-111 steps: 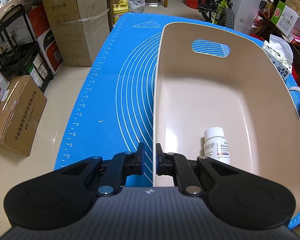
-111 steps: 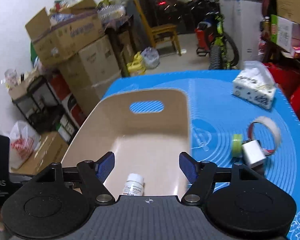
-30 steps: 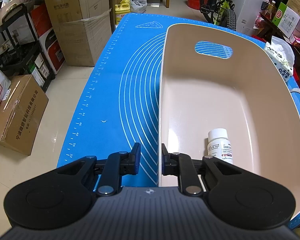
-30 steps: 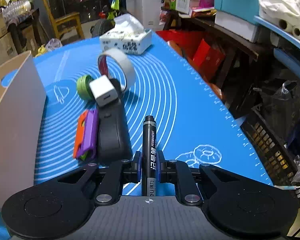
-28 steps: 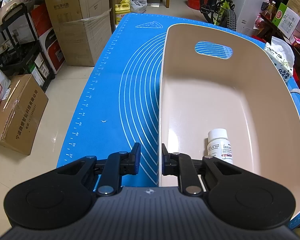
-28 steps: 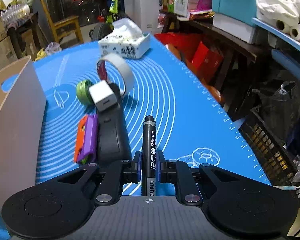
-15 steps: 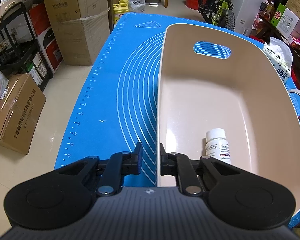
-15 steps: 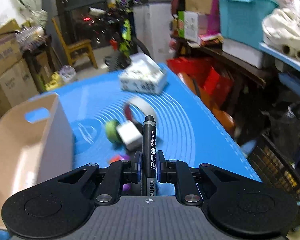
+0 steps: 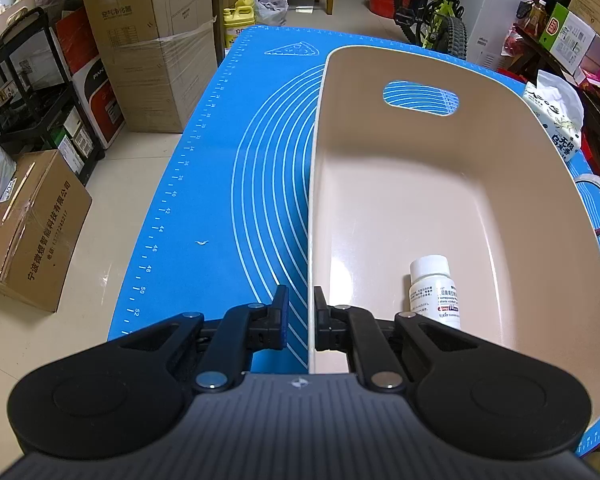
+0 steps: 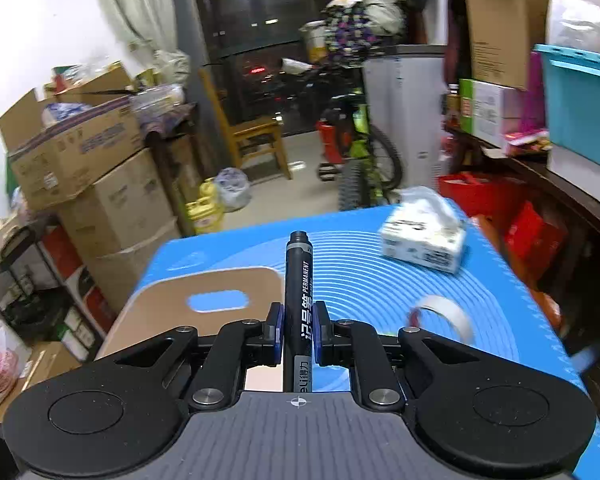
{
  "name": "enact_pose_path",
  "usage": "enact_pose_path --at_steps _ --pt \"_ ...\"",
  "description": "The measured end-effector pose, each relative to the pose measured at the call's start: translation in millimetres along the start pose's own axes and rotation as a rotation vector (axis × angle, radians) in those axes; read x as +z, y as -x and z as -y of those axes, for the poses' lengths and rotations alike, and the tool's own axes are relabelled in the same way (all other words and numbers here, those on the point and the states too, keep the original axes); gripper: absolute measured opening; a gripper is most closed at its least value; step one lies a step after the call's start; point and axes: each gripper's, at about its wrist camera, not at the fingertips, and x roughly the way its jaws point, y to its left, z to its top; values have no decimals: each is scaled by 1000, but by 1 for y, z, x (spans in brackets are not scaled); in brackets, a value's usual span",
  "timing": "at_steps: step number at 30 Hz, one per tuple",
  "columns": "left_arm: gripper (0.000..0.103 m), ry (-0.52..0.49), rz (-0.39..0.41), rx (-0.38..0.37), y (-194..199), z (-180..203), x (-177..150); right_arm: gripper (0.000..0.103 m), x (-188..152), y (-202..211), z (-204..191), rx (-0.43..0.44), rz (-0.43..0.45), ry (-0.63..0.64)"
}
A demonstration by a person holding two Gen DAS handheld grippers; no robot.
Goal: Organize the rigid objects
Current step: 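Carry the black marker into the bin beside the bottle and release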
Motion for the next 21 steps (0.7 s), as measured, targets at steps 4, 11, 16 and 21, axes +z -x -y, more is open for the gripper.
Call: enact_pose_path --at_steps 4,11,16,21 --pt "12 0 -1 -1 0 -1 0 25 4 -4 -27 32 7 67" --pt "12 -5 -1 0 0 1 0 25 -10 -19 -64 78 -43 150" --pt "12 -5 -2 0 0 1 0 24 -28 -38 -83 83 -106 234" --pt "12 -9 -4 1 0 1 0 24 -40 -58 -90 81 -187 259"
